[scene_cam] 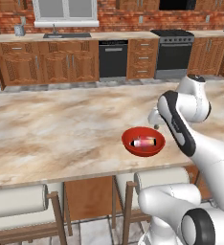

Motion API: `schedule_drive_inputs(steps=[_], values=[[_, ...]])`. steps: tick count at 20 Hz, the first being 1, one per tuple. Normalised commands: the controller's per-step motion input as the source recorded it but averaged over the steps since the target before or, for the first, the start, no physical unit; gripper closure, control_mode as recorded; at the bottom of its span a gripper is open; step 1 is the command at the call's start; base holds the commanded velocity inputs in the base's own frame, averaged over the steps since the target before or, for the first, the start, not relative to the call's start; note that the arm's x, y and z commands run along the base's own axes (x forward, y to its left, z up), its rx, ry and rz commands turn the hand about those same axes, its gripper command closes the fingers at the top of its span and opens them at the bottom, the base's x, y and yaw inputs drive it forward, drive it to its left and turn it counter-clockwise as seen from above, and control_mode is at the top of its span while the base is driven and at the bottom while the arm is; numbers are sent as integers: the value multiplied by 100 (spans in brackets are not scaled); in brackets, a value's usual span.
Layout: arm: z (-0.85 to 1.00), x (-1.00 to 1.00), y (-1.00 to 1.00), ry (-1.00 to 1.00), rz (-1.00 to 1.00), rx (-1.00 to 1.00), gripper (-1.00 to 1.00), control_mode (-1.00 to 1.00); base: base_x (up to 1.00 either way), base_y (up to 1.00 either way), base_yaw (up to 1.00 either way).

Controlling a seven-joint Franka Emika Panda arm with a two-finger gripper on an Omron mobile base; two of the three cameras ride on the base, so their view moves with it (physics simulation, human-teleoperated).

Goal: Open the fridge, grab two sodas, and place both sodas inside the bowl with ice on the dining counter.

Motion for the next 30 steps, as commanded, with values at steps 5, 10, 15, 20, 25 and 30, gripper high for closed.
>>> schedule_drive_inputs(steps=[5, 10, 15, 20, 25, 30], values=[[15, -24, 8, 11, 0, 0, -100, -100, 0, 0, 0], [3, -41, 14, 7, -1, 0, -100, -100, 0, 0, 0], [0, -58, 15, 0, -4, 0, -100, -100, 0, 0, 0], [3, -60, 13, 0, -4, 0, -100, -100, 0, 0, 0], [7, -60, 11, 0, -5, 0, -100, -100, 0, 0, 0], [14, -59, 9, 0, -6, 0, -100, -100, 0, 0, 0]])
